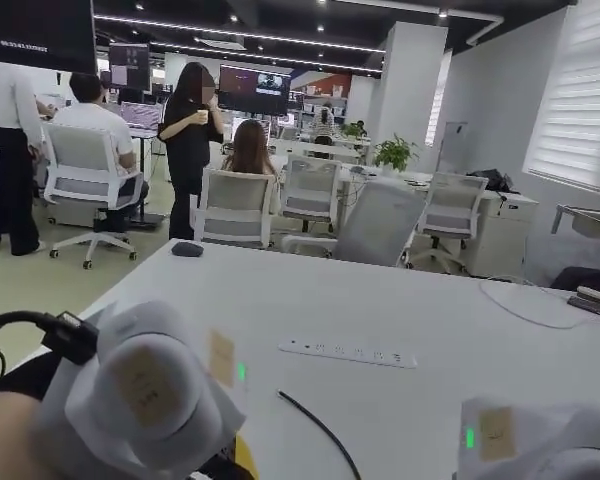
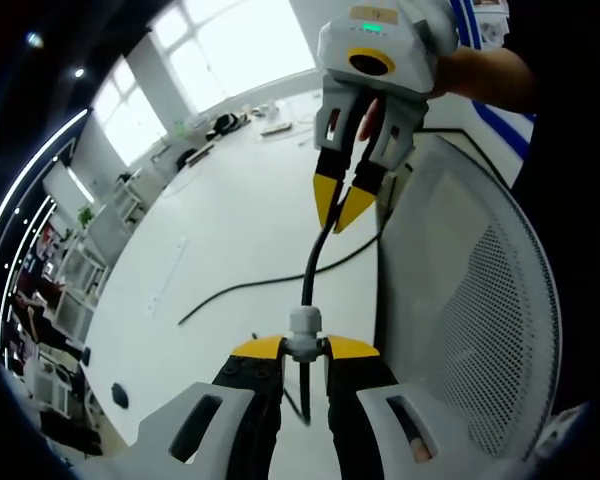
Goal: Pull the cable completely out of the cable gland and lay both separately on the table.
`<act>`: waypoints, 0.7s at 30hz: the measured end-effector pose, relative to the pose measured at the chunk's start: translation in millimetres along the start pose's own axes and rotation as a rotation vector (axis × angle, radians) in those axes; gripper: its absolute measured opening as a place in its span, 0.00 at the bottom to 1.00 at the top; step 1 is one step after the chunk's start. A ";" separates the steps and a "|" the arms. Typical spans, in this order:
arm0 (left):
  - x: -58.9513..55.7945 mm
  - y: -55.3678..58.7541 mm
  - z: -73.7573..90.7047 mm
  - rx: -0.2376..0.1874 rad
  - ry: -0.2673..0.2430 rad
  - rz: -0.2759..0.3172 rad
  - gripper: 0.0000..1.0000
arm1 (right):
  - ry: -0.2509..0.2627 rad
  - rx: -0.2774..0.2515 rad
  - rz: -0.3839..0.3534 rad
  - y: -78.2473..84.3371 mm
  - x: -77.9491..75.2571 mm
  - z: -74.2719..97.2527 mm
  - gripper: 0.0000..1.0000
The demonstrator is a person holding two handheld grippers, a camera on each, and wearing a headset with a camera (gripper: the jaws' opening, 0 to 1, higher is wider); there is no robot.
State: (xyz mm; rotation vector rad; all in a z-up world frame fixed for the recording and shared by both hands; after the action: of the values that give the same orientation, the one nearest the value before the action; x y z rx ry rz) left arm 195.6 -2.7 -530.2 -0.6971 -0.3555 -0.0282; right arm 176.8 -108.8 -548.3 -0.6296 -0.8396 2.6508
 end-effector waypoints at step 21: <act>0.6 1.7 3.6 0.004 -0.011 0.007 0.16 | 0.072 0.111 -0.075 40.6 -12.3 3.9 0.03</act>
State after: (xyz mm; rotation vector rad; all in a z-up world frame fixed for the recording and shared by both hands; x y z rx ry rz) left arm 195.3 0.9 -528.5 -0.6947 -0.3633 -0.0176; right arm 179.8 -147.5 -565.9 -0.6478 -0.6778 2.5706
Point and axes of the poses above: the centre of the closed fingertips' face, and the gripper's own axes: z roughly backward along the fingers, x roughly to its left, y roughly out of its underside, the point moved 2 cm from there along z, roughly backward along the fingers, and after that the axes turned 2 degrees about -y, right-handed, at the moved point
